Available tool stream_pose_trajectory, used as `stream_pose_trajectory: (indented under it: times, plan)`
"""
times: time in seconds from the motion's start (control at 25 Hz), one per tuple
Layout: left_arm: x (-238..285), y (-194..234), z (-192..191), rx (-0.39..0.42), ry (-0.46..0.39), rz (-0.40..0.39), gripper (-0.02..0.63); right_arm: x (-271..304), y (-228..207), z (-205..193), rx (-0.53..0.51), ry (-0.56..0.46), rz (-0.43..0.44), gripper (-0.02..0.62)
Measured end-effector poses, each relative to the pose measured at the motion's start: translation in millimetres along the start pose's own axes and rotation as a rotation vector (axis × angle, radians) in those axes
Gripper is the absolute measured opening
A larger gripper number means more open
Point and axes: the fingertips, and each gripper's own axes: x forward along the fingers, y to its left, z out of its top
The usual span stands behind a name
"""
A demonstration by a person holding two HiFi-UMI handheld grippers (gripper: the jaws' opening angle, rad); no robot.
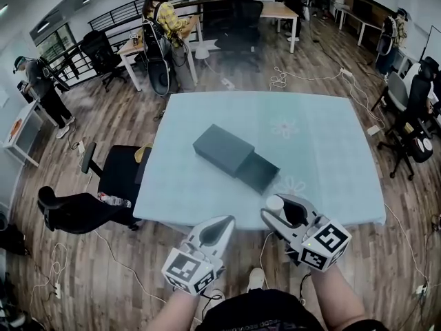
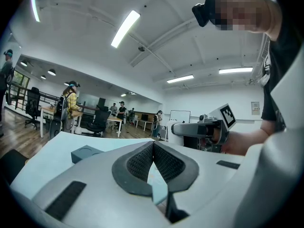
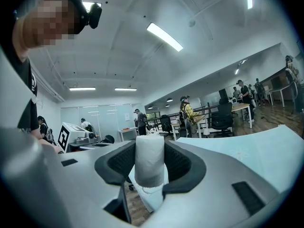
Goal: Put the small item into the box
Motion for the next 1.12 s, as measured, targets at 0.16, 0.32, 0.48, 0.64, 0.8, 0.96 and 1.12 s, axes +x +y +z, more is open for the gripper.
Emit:
stream_pose_trajectory:
  times: [0.16,0.32,0.48,0.64,0.8,0.96,1.12]
  plan:
    - [12,1,-4,-0.001,0.004,0.023,0.034,1,-14,-2,0.005,0.000,0.023,0.195]
    - [23,4,0,0.000,0.004,0.047,0.034,3,-27,2,0.008,0.004,0.045,0.195]
    - [29,10,-1,0.004,0.001,0.066,0.034,10,-35,4,0.010,0.001,0.063,0.195]
    - [35,11,1,0.007,-0.001,0.083,0.034,12,-43,7,0.008,0.000,0.084,0.195]
    - [43,11,6,0.017,0.000,0.094,0.034,13,-50,13,0.004,0.000,0.103,0.195]
    - [45,13,8,0.020,0.001,0.101,0.034,18,-54,15,0.006,0.001,0.112,0.195]
    - [46,18,10,0.019,0.001,0.100,0.034,24,-56,14,0.008,0.005,0.110,0.195]
